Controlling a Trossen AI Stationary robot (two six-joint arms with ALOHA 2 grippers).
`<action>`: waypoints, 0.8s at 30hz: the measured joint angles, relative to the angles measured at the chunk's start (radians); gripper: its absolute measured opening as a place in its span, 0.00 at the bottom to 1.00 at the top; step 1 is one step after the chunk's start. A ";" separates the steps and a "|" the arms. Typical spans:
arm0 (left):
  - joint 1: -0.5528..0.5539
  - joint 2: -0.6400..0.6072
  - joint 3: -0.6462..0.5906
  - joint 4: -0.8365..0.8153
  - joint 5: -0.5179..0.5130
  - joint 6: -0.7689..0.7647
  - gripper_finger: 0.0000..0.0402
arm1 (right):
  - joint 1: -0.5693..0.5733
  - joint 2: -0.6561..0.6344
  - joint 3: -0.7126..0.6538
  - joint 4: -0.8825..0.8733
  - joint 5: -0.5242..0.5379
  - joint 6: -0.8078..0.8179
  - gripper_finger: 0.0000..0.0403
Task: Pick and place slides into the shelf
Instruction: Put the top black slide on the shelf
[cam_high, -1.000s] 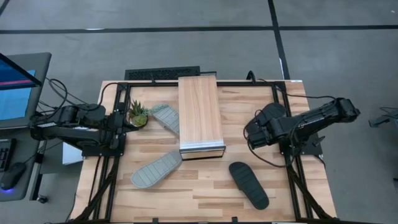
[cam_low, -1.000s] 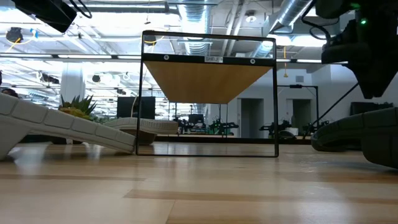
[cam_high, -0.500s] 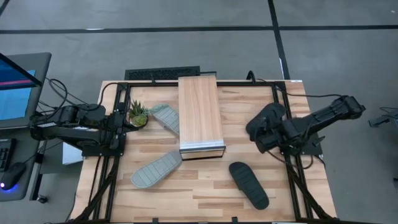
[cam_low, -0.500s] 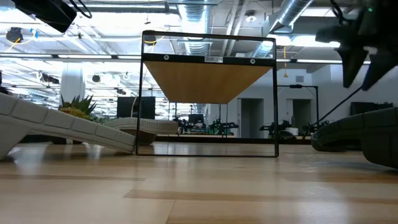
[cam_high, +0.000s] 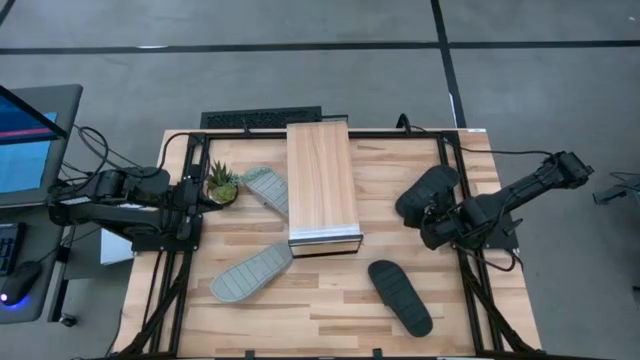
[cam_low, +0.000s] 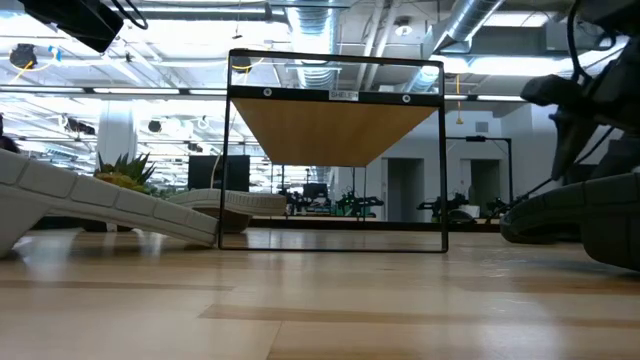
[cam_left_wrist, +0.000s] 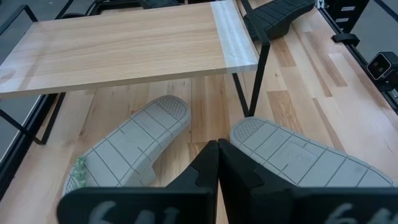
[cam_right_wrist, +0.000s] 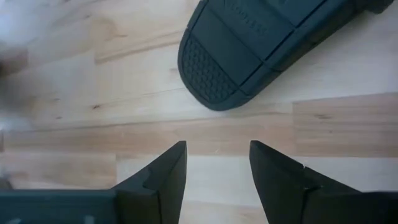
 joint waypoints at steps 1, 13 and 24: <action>0.000 0.000 0.000 0.000 0.000 0.000 0.00 | 0.000 -0.004 0.000 -0.001 -0.004 -0.003 0.42; 0.000 0.000 0.000 0.000 0.000 0.000 0.00 | -0.108 0.077 0.000 -0.001 -0.015 -0.009 0.43; 0.000 0.000 0.000 0.000 0.000 0.000 0.00 | -0.202 0.190 0.000 -0.001 -0.056 -0.017 0.43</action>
